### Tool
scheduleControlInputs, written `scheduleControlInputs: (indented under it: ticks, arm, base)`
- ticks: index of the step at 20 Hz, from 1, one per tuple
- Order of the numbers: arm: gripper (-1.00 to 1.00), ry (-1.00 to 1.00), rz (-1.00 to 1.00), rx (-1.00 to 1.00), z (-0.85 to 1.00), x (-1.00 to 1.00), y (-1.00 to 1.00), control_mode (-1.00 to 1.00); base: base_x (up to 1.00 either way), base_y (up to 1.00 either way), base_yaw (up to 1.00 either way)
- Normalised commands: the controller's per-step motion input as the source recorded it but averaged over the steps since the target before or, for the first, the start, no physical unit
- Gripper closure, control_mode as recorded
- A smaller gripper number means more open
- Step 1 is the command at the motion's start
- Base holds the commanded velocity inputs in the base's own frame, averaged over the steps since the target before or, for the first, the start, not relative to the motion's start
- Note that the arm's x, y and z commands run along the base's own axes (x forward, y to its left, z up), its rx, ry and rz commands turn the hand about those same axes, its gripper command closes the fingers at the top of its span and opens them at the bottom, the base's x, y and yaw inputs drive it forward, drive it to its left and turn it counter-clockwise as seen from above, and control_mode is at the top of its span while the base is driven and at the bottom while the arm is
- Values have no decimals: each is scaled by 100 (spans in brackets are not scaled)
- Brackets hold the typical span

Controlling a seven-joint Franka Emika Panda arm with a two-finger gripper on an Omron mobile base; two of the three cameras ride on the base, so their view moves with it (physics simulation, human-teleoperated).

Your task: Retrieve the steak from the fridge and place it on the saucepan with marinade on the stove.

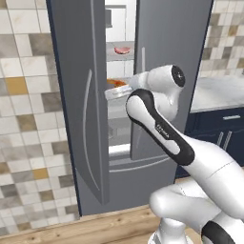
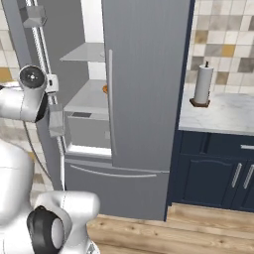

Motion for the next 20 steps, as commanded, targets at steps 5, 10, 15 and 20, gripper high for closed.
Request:
scheduleControlInputs:
  ticks: [5, 10, 15, 20]
  arm:
    - [-100, 0, 39, 24, 0, 51, -33, -100]
    - [-100, 0, 39, 22, -1, 49, -20, -100]
    - [-100, -1, 40, 13, -19, 17, -3, -100]
    - [-100, 1, 30, 5, -8, 16, 11, -100]
  base:
    - [0, 0, 0]
    - [0, 0, 0]
    - [0, 0, 0]
    - [0, 0, 0]
